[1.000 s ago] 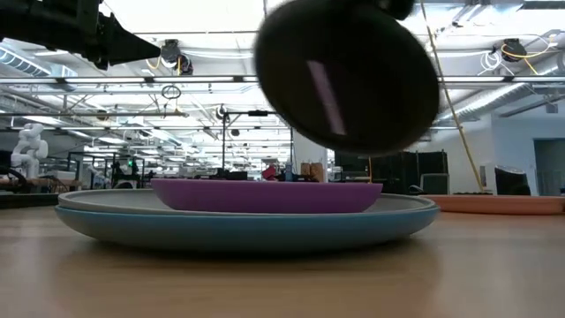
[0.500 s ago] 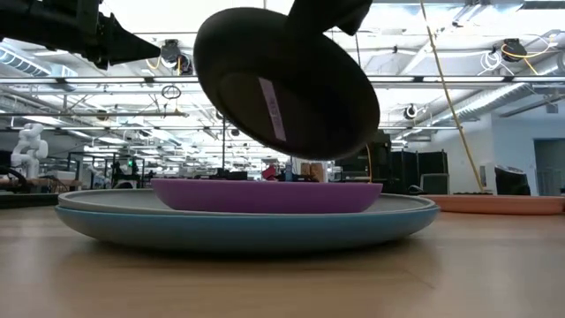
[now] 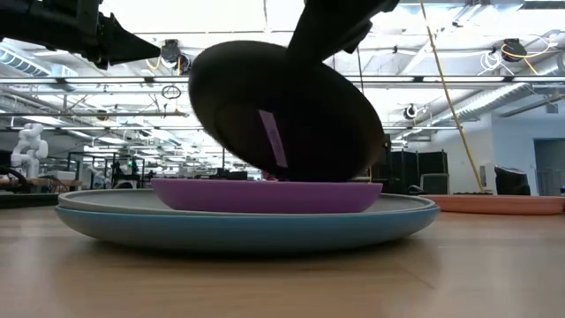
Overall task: Stack plastic plates
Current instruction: Stack the black plate on top of the purple plate, then stack the white plate on top of the black plate
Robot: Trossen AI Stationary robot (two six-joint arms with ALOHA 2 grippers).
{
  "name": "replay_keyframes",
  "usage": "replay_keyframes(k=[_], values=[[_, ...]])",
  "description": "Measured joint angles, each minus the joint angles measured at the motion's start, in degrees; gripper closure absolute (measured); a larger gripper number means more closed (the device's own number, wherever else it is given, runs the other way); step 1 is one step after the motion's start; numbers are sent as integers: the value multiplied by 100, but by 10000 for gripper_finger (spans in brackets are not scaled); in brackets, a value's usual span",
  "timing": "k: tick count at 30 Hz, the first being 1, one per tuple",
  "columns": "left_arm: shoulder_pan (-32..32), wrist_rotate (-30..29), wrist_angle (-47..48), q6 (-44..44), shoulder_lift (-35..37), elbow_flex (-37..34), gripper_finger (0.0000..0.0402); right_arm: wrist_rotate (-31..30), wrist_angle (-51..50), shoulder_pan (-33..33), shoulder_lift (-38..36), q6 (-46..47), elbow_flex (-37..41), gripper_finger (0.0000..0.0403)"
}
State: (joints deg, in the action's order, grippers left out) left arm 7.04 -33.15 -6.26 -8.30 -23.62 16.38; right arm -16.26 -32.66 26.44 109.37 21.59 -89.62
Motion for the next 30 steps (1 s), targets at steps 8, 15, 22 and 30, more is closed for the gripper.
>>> replay_keyframes(k=[8, 15, 22, 30], values=[[1, 0, 2, -2, 0, 0, 353, -13, -10, -1, -1, 19, 0, 361], [1, 0, 2, -2, 0, 0, 353, -15, -10, -21, -1, 174, 0, 346], [-1, 0, 2, -2, 0, 0, 353, -33, -31, -26, -1, 186, 0, 341], [-1, 0, 4, -2, 0, 0, 353, -342, -1153, -292, -77, 1194, -2, 342]])
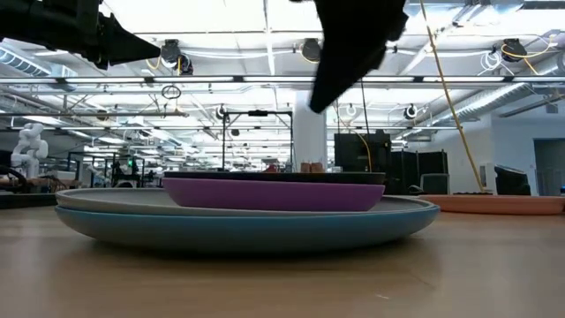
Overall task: Stack plastic plates
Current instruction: Stack the white plate on top of the black plate
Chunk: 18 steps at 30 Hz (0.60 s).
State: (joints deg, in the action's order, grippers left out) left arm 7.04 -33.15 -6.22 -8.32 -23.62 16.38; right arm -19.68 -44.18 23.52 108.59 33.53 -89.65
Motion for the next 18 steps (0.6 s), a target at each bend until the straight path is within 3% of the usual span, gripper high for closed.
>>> replay_keyframes(k=[4, 11, 14, 18], values=[[0, 0, 8, 2, -1, 0, 353, -28, -580, -108, -141, 334, 0, 348], [1, 0, 9, 7, 0, 0, 353, -881, -2038, -334, -260, 1631, 0, 363], [-1, 0, 7, 11, -1, 0, 353, -802, -2480, -560, -260, 2076, 0, 357], [-1, 0, 7, 26, 0, 0, 353, -502, -2536, -883, -260, 1867, 0, 330]])
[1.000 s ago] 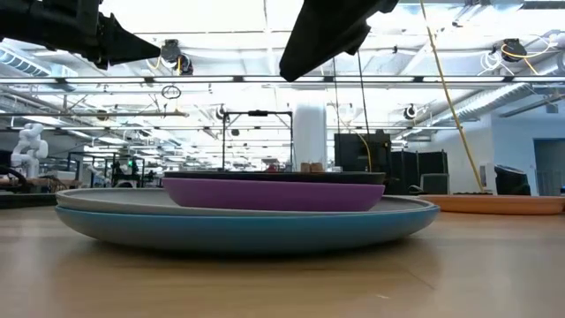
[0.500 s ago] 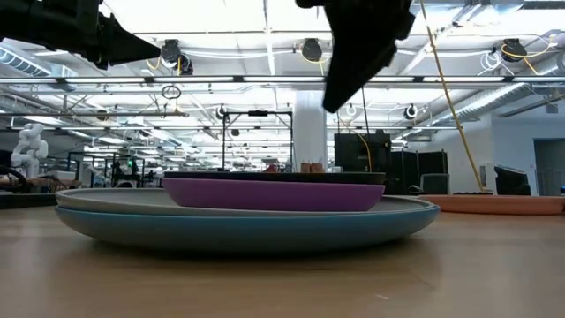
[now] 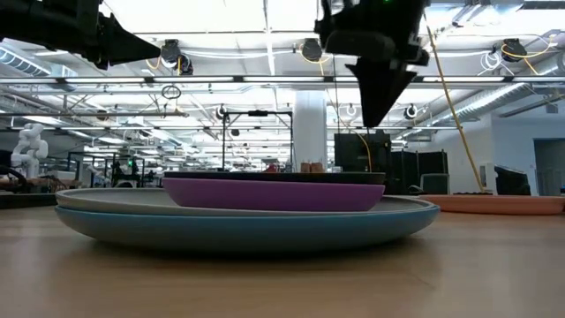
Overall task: Stack plastic plates
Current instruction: Stack the white plate on top of the black plate
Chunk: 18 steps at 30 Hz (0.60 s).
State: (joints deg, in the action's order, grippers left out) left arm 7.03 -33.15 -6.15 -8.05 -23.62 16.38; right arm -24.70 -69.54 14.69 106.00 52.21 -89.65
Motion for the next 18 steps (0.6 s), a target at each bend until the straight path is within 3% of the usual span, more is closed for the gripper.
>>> replay_keyframes(k=[9, 18], values=[[1, 0, 6, 36, -1, 0, 353, 230, 328, -775, 2, -1922, 0, 266], [2, 2, 470, 608, -2, 2, 353, 556, 927, -1389, -262, -4057, 226, 266]])
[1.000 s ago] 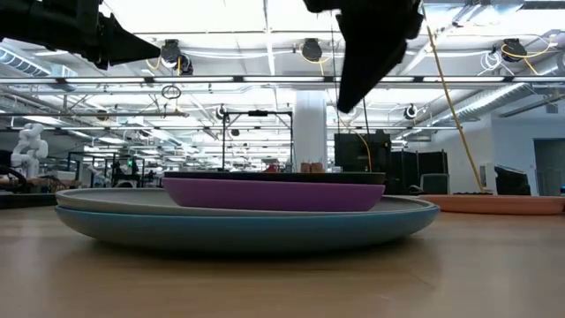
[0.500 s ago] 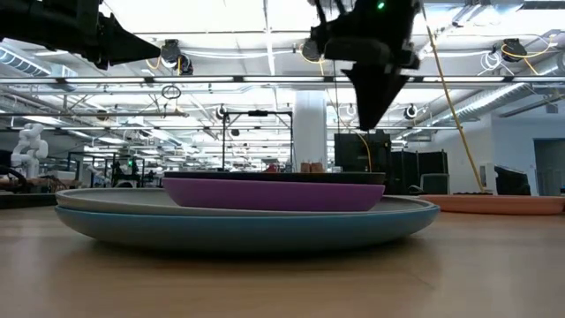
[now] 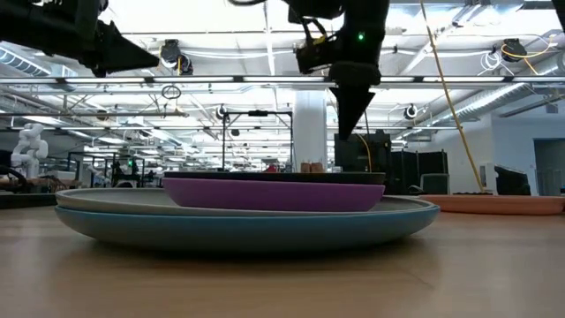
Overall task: Stack plastic plates
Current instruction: Stack the white plate on top of the black plate
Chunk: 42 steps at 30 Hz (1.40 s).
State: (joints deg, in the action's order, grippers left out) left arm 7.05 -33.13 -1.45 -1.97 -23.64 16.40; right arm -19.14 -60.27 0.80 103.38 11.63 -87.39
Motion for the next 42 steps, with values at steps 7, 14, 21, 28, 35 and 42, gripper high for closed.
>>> replay_keyframes(k=[7, 14, 21, 28, 35, 42], values=[[0, -2, 400, 548, 0, 0, 353, 1012, 1904, -772, -1035, -1246, 1252, 268], [0, -281, 19, 229, 1, 0, 353, 1799, 3719, -1577, -1793, -1158, 2752, 268], [-33, -346, -1457, -897, 2, 0, 353, 1427, 3786, -1693, -2003, 543, 3692, 268], [-33, -345, -1698, -1147, 0, 0, 353, 867, 3650, -1708, -1999, 2253, 3750, 268], [-33, -345, -1676, -1100, 2, 0, 353, 870, 3509, -1845, -1979, 2810, 3750, 268], [-33, -345, -1637, -1081, 1, 0, 353, 857, 3457, -1845, -1737, 2651, 3748, 268]])
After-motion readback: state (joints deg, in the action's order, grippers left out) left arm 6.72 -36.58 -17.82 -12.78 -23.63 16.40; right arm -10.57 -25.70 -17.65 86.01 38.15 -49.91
